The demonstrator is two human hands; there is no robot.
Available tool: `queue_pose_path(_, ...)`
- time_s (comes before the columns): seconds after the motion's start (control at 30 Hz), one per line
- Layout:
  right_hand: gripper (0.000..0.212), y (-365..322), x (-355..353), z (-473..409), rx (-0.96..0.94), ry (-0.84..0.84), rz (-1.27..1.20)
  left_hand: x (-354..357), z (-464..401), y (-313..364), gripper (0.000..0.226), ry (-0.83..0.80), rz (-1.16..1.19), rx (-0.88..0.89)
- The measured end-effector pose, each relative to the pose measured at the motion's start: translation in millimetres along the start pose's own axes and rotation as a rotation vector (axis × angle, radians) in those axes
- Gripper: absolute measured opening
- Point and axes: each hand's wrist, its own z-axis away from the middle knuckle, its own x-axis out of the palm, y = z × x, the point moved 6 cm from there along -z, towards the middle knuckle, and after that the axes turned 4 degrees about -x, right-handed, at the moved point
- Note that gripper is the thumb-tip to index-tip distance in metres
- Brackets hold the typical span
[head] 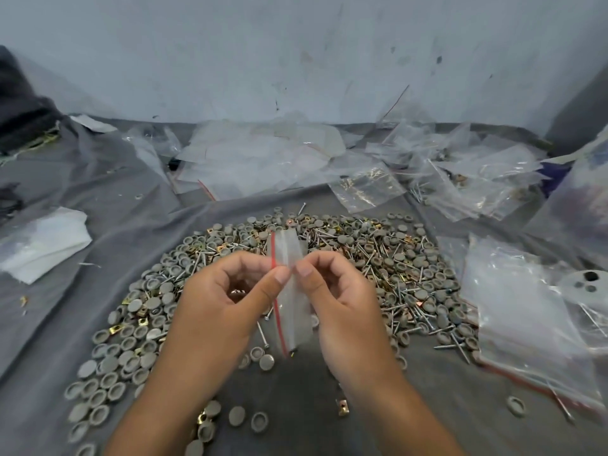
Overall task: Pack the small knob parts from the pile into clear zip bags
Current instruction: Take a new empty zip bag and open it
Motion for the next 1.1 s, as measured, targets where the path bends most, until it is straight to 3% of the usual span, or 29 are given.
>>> queue_pose_path(0.23,0.016,-2,-6,-4,0.044,-0.064,-0.032,5,0,4,0.035,-0.057,0.134,-0.031)
queue_pose_path(0.4,0.021,1,-23,-7,0.173,0.012,-0.099,8,1,7,0.026,-0.103,0.174,-0.048)
queue_pose_path(0.5,0.023,1,-27,-11,0.207,-0.029,-0.079,2,1,5,0.023,-0.011,0.03,-0.016)
queue_pose_path(0.63,0.037,-2,-11,-5,0.098,-0.206,0.076,-2,7,13,0.013,0.154,-0.281,0.146)
queue_pose_path(0.87,0.029,-4,-1,1,0.018,-0.26,0.222,0,7,17,0.012,0.125,-0.268,0.168)
queue_pose_path(1.0,0.004,-10,-8,1,-0.109,-0.057,0.293,-4,9,19,0.022,0.238,-0.437,0.218)
queue_pose_path(1.1,0.008,-16,-14,4,-0.204,0.101,0.394,-9,12,22,0.024,0.377,-0.564,0.247)
